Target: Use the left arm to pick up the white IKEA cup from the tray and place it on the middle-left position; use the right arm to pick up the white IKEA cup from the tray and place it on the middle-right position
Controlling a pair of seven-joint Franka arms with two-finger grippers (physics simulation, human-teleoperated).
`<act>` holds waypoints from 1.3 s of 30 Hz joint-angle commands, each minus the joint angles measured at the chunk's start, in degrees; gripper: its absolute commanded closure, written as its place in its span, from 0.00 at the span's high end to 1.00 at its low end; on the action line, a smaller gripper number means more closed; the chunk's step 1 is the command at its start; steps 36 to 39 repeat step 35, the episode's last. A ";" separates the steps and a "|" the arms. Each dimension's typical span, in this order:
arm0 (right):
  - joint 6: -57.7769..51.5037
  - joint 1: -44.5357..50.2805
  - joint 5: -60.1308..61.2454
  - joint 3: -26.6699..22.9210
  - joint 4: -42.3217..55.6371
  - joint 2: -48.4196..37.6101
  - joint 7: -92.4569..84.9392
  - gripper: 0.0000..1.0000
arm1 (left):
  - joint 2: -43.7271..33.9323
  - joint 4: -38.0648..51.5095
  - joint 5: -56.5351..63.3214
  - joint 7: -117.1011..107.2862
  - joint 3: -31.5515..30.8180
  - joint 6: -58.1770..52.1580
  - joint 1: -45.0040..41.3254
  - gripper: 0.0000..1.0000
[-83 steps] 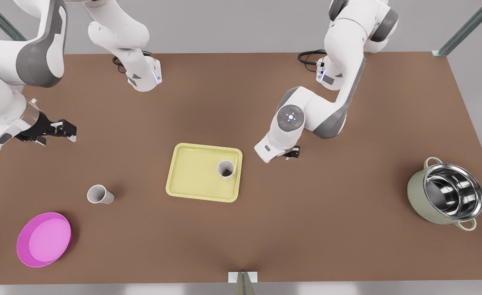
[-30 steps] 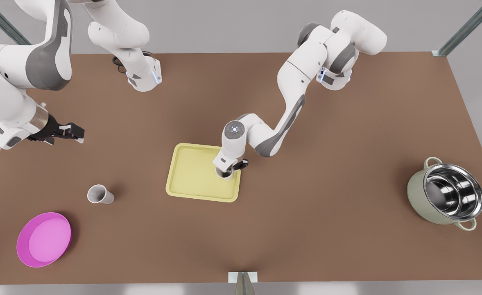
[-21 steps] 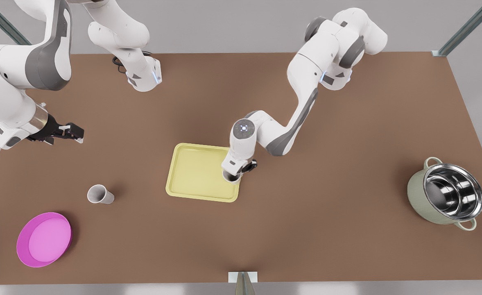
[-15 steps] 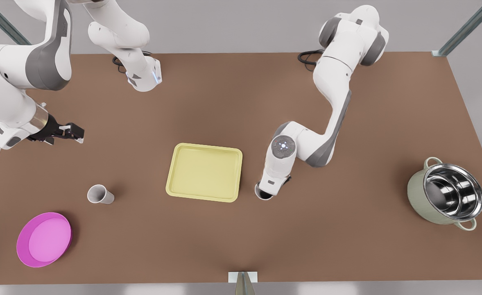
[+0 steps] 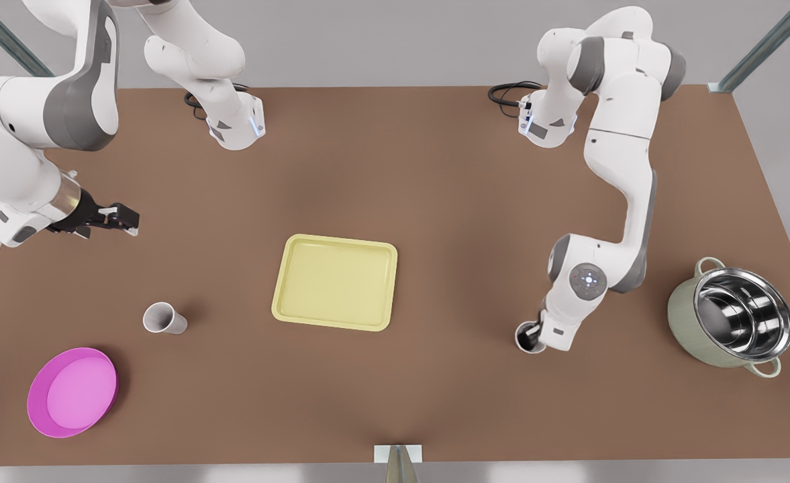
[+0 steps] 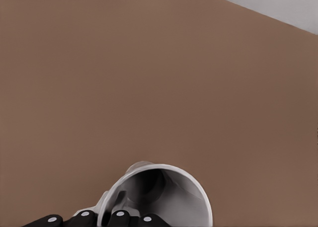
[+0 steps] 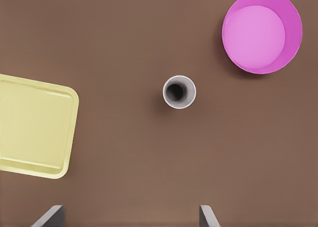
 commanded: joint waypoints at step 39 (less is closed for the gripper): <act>0.06 0.10 -0.05 0.32 0.06 0.56 0.08 1.00 | -25.53 2.53 -6.26 43.03 -0.54 -34.32 7.43 1.00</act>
